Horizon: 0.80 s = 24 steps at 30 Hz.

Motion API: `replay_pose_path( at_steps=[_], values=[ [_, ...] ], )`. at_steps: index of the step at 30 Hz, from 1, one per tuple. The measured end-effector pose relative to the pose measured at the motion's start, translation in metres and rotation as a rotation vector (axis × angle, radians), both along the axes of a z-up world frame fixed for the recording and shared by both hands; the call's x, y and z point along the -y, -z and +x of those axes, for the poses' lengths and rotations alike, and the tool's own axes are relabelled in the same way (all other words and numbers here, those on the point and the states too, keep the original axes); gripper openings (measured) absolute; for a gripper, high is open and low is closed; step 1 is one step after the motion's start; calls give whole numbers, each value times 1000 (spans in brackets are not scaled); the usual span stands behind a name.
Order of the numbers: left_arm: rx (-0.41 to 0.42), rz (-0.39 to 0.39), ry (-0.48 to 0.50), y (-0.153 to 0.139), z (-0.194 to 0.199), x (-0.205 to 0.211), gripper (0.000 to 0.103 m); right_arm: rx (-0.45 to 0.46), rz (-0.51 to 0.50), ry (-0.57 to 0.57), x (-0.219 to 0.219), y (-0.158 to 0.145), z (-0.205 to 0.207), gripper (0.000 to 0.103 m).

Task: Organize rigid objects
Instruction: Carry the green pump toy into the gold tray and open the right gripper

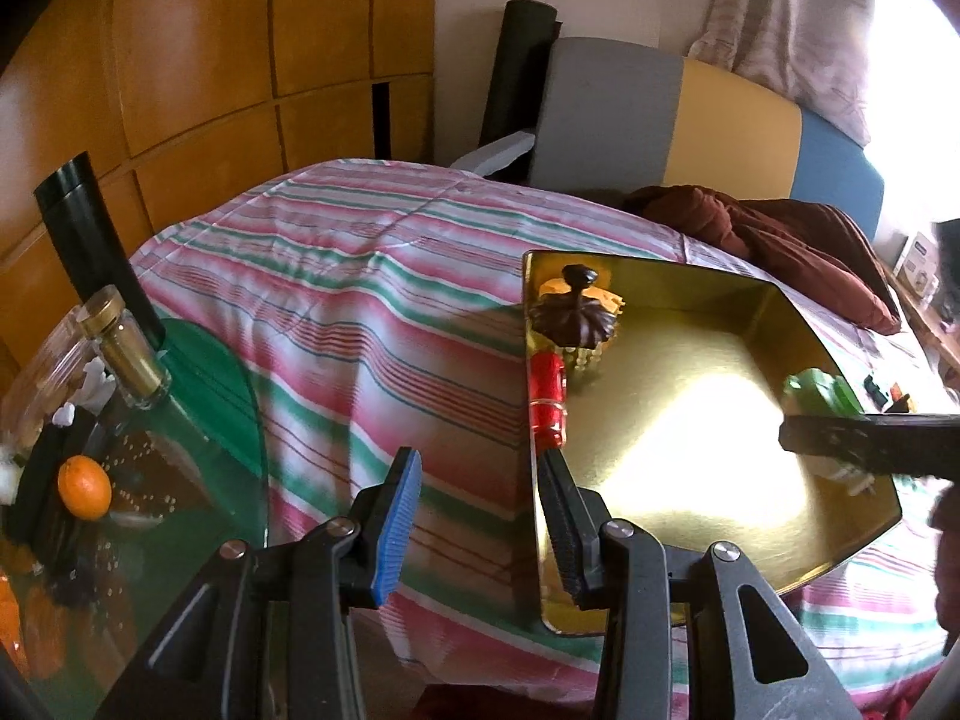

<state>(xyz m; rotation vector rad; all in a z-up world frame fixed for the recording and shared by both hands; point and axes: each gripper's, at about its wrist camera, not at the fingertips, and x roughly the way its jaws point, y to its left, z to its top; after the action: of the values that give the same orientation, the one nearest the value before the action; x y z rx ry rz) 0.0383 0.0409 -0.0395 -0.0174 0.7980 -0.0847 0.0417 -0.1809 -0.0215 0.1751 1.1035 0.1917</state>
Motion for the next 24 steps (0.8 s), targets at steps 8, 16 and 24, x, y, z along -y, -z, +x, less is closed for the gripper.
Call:
replay_pose_path(
  at_steps=[8,16,24],
  values=[
    [-9,-11,-56,5,2,-21,41,-55,31,51,-28,10,44,64],
    [-23,-19,-74,11,2,-29,41,-120,8,88,-61,30,79,64],
    [-41,-26,-95,16,3,-36,41,-157,139,78,-67,44,85,65]
  ],
)
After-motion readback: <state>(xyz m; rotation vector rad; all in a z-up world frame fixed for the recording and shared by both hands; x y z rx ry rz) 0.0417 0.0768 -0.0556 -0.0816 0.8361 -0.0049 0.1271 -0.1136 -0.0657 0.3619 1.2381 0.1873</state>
